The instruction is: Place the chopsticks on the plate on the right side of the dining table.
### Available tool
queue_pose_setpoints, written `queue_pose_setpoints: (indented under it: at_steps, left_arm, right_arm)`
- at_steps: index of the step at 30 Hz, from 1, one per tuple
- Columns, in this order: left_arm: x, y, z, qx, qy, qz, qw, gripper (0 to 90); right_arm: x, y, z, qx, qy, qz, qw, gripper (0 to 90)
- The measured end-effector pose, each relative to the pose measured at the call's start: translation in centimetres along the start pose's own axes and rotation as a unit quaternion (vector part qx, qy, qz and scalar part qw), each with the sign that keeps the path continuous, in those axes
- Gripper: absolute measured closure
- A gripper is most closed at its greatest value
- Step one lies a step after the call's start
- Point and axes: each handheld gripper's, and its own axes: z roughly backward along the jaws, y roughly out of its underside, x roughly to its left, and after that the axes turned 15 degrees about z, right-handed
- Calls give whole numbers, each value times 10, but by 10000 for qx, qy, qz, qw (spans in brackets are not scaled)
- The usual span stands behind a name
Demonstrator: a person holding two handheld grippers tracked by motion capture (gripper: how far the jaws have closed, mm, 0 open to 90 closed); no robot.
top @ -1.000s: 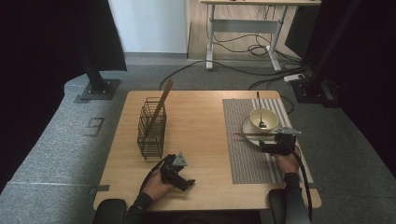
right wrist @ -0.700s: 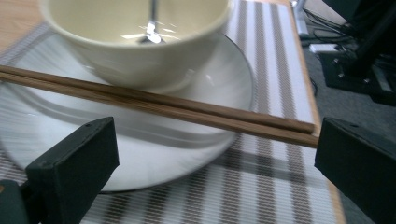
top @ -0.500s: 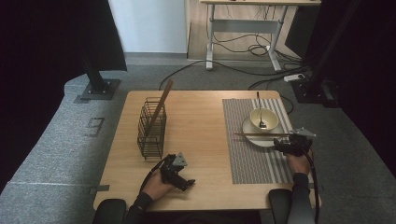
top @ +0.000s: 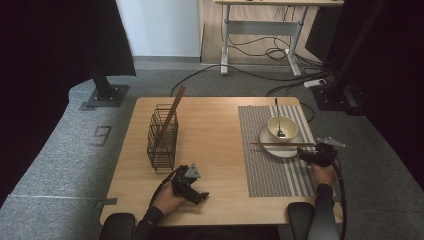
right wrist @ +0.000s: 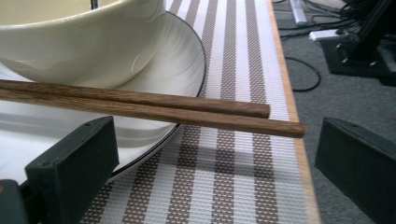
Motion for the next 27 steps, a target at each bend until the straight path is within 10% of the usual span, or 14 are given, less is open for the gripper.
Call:
queue_pose_setpoints:
  at_steps: [27]
  left_arm:
    - [0,0,0,1,-1,0,10000,0]
  right_arm:
    - [8,-3,-5,41,-247,191,9995,12]
